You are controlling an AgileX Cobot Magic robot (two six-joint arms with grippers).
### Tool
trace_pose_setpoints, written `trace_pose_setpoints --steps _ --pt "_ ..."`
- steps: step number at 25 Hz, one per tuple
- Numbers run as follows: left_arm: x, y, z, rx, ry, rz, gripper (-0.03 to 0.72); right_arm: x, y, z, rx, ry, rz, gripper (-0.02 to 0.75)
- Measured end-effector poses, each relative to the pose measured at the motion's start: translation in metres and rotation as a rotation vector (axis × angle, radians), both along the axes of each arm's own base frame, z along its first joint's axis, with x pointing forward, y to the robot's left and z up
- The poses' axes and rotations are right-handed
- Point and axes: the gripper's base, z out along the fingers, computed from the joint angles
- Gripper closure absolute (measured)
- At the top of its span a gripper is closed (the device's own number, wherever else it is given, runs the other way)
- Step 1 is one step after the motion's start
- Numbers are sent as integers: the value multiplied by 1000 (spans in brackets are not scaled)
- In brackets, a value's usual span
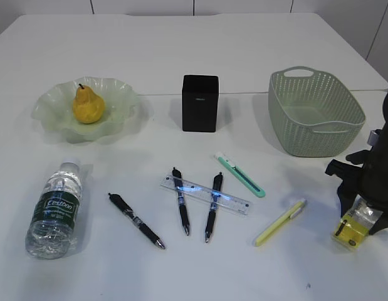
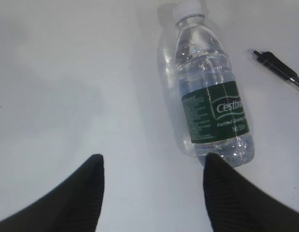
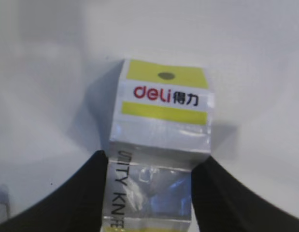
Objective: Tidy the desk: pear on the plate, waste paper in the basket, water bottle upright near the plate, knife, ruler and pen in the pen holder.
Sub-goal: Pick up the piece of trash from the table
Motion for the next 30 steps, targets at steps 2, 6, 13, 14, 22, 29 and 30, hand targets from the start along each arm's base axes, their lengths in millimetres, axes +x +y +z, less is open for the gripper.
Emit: trace_pose_setpoints --steps 2,6,13,14,22,29,30 --pt "0 0 0 7 -1 -2 238 0 0 -2 1 5 -1 378" --pt "0 1 0 11 -3 -3 240 0 0 -2 1 12 -2 504" --pt "0 1 0 11 -3 -3 241 -2 0 -1 0 25 21 638" --pt "0 1 0 11 -3 -3 241 -2 0 0 -1 20 29 671" --pt "1 1 0 10 -7 -3 241 1 0 31 -7 -70 88 739" --pt "1 1 1 9 -15 -3 243 29 0 86 -20 -263 127 740" --pt "1 1 1 8 -16 -4 244 35 0 95 -22 -297 126 740"
